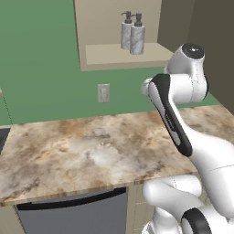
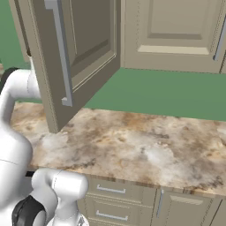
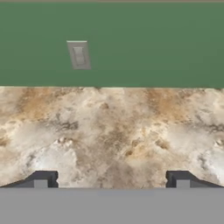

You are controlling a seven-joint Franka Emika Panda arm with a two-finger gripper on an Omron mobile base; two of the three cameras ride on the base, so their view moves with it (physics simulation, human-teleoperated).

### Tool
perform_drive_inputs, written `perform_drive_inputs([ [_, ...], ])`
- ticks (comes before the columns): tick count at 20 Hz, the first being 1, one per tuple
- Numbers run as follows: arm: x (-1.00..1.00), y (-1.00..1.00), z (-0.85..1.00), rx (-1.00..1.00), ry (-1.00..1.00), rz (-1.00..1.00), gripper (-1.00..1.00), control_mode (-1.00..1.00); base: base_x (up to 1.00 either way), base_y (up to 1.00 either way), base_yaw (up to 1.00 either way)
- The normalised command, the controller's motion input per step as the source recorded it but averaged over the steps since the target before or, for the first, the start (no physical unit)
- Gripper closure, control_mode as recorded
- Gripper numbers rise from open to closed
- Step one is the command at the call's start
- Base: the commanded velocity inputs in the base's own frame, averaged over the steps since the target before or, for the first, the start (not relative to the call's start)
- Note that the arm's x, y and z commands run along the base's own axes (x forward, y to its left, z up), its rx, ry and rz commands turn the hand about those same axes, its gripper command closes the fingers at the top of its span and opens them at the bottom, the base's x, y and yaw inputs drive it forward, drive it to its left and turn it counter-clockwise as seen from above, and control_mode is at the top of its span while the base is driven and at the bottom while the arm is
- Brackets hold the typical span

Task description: Locate and retrieve the soap dispenser and soap dispenser from the cabinet. Place them next to the sink.

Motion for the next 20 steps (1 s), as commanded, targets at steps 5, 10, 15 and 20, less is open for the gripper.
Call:
perform_drive_inputs([
  [5, -0.01, 0.43, 0.4, -0.01, -0.21, -0.12, -1.0, -1.0, 0.0, 0.0, 0.0],
  [10, 0.12, 0.34, 0.38, 0.06, -0.23, -0.11, -1.0, -1.0, 0.0, 0.0, 0.0],
  [15, 0.36, 0.05, 0.46, 0.04, -0.19, 0.02, -1.0, -1.0, 0.0, 0.0, 0.0],
  [20, 0.67, 0.0, 0.37, -0.01, -0.02, 0.14, -1.0, -1.0, 0.0, 0.0, 0.0],
])
